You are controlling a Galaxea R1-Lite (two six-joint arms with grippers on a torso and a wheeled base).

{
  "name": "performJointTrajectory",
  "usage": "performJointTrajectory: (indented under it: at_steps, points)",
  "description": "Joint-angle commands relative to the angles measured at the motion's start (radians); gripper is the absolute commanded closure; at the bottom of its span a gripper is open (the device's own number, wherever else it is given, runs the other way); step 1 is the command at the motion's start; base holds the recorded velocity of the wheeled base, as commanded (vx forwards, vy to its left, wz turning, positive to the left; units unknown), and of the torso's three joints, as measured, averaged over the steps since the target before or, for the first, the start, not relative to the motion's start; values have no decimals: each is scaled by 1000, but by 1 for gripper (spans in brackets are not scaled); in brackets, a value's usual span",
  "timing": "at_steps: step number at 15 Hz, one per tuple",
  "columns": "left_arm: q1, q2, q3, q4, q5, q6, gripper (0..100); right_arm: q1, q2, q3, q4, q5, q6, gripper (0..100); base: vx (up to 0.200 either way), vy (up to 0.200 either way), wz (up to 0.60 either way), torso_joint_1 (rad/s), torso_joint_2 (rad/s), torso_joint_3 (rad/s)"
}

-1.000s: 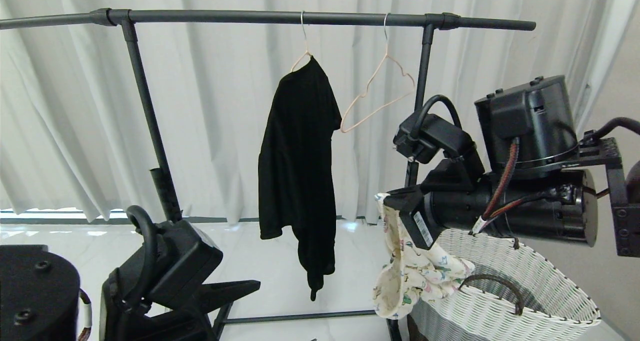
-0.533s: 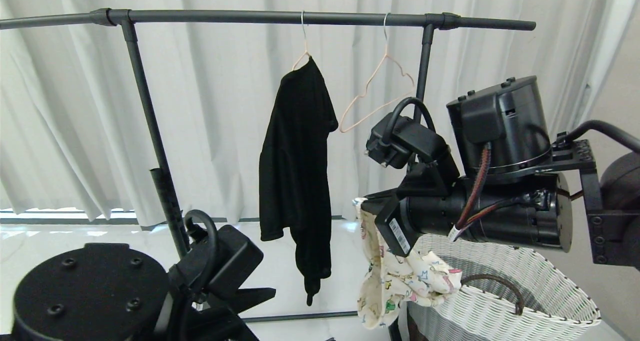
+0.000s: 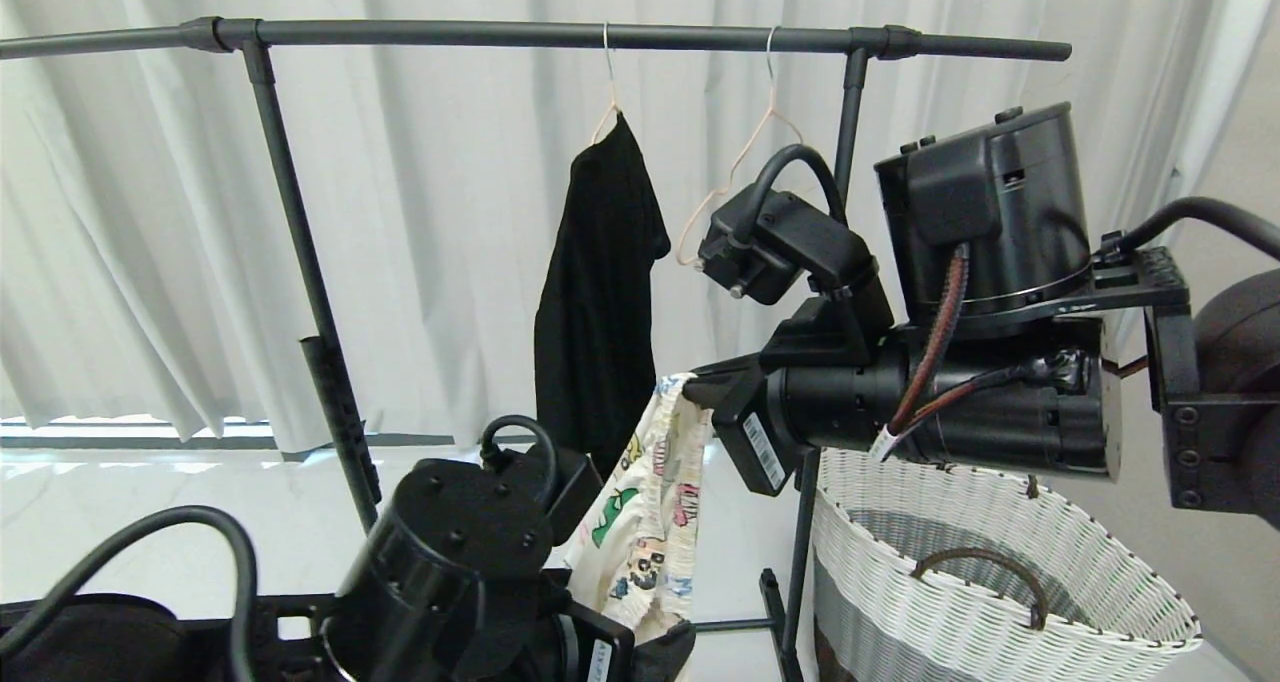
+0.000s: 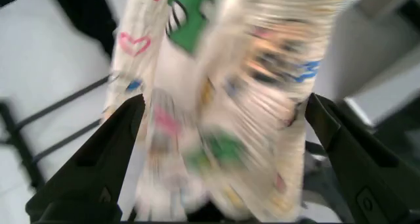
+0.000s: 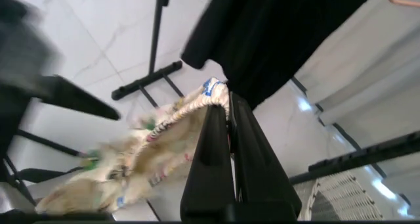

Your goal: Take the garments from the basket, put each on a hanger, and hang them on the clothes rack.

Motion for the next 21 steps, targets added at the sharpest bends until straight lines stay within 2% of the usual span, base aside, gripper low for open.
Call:
performJointTrajectory:
  at_steps: [1,5,8,13,15,17,21]
  points:
    - [23,75,5,0,17,-3,0,19,0,-15,0,0,0,100,0,0,0,0,0,0]
    - [20,23,31,0,-25,-3,0,47,0,-38,0,6,6,100,0,0,0,0,0,0]
    - [58,40,25,0,-24,-22,0,50,-1,-41,0,6,6,100,0,0,0,0,0,0]
    - [70,92,54,1,-1,-19,0,47,-15,-41,2,5,38,100,0,0,0,0,0,0]
    - [70,95,100,1,2,-16,0,25,-18,-41,3,2,38,100,0,0,0,0,0,0]
    - [66,86,158,1,39,-16,0,-11,-20,-40,5,0,38,100,0,0,0,0,0,0]
    - [51,18,209,1,70,-16,0,-56,-24,-21,9,-1,38,100,0,0,0,0,0,0]
